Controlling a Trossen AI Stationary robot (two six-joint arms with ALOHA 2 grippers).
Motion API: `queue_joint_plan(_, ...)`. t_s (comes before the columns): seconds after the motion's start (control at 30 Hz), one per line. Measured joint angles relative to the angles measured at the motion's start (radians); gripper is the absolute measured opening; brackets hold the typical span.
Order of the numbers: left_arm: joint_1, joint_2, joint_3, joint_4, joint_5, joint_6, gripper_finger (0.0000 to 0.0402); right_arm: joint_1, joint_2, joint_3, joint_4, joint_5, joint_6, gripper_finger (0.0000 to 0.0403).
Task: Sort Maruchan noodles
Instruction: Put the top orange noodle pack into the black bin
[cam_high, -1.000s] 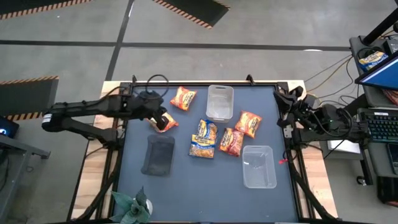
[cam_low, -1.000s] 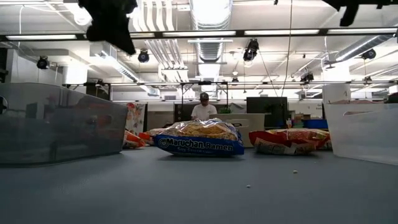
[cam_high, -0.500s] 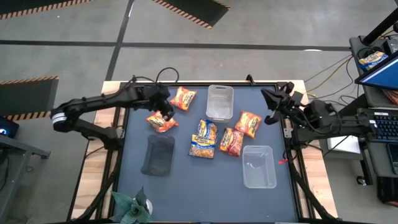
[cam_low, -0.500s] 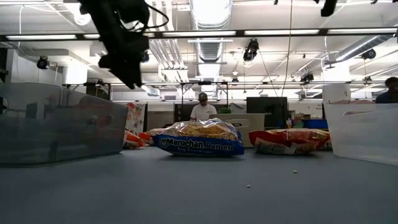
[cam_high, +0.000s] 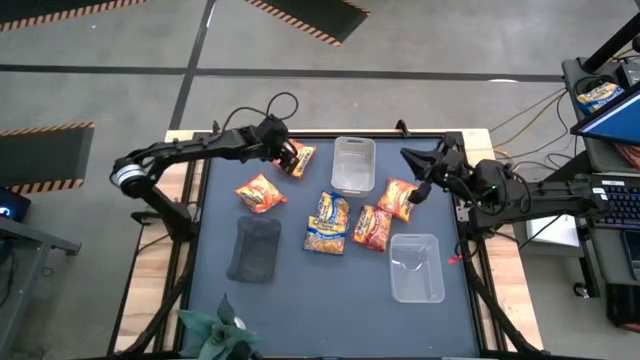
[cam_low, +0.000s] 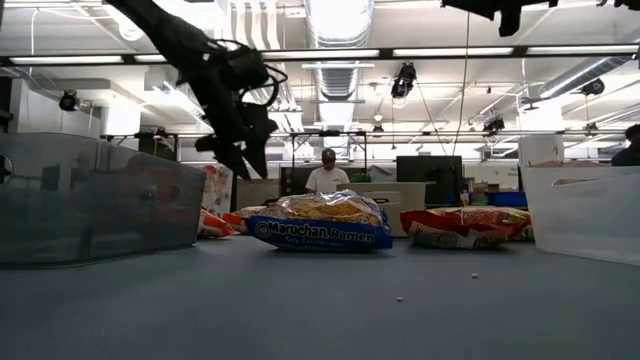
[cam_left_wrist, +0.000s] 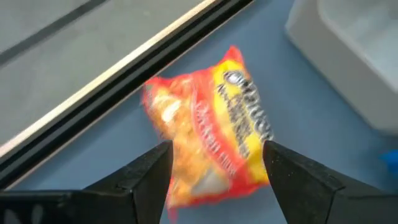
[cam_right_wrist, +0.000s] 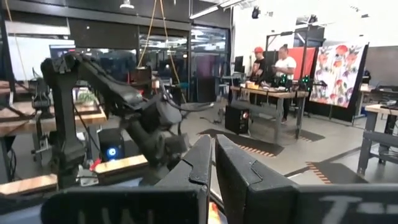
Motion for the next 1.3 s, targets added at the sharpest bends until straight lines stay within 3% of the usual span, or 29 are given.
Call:
queue_joint_plan(0.23, 0.048, 0.088, 0.053, 0.013, 0.005, -0.003, 0.0240, 0.000, -0.003, 0.000, -0.022, -0.002, 0.006, 0.0012)
queue_joint_plan(0.6, 0.050, 0.123, 0.092, -0.034, -0.019, -0.040, 0.0300, 0.000, -0.001, -0.001, -0.049, -0.001, 0.019, 0.0012)
queue_joint_plan(1.3, 0.048, 0.273, 0.095, 0.017, -0.030, -0.065, 0.0281, 0.000, -0.001, -0.001, -0.056, -0.001, 0.025, 0.0012)
